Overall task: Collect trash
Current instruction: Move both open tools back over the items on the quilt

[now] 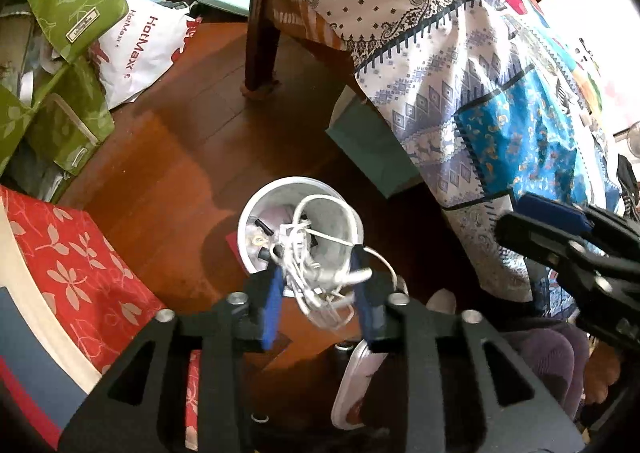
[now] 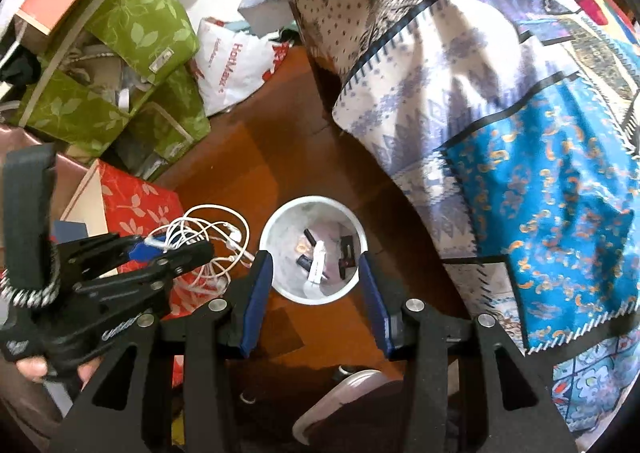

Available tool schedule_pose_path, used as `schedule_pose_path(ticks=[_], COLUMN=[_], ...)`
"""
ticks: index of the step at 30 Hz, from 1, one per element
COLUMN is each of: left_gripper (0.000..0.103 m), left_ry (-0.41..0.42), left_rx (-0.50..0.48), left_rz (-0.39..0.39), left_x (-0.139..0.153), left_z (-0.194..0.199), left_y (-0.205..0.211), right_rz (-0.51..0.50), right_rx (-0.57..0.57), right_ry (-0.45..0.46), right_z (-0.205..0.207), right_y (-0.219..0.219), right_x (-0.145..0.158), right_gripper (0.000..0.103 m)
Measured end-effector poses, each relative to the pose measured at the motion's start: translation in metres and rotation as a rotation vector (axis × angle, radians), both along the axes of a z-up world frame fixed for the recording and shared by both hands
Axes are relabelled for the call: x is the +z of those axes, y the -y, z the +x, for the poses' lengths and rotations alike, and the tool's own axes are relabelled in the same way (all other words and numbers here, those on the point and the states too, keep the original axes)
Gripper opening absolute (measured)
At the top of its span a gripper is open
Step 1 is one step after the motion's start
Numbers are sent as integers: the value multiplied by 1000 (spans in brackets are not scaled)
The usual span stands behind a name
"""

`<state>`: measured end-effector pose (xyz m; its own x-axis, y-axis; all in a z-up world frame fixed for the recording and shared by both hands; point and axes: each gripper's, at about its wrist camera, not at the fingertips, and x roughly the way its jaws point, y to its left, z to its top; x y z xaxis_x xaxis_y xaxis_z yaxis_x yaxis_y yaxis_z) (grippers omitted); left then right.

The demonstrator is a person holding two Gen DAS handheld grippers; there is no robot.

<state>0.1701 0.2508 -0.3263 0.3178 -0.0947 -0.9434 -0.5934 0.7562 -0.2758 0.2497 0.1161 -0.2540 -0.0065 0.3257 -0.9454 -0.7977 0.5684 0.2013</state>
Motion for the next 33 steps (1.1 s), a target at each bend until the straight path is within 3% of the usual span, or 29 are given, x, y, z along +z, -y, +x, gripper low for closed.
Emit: schedule_pose_path(ticks=[1, 2, 9, 14, 21, 29, 33], left_gripper=[48, 51, 52, 52, 52, 52, 52], left_ry=[-3, -6, 2, 24, 153, 343, 433], left_rx=[4, 9, 48, 38, 25, -37, -71], left_rz=[-8, -28, -34, 34, 185, 375, 431], left_x=[-1, -2, 1, 26, 99, 191, 228], left_z=[2, 4, 10, 9, 1, 6, 15], left_y=[-1, -2, -1, 9, 33, 85, 113], right_rz=[3, 6, 37, 59, 117, 208, 259], right_rx=[-6, -9, -29, -39, -74, -138, -181], right_ry=[5, 7, 34, 70, 135, 295, 407], right_z=[1, 2, 7, 8, 10, 17, 21], right_y=[3, 6, 26, 39, 66, 117, 149], right_x=[3, 4, 20, 33, 62, 120, 157], right_gripper=[41, 41, 41, 41, 41, 41, 41])
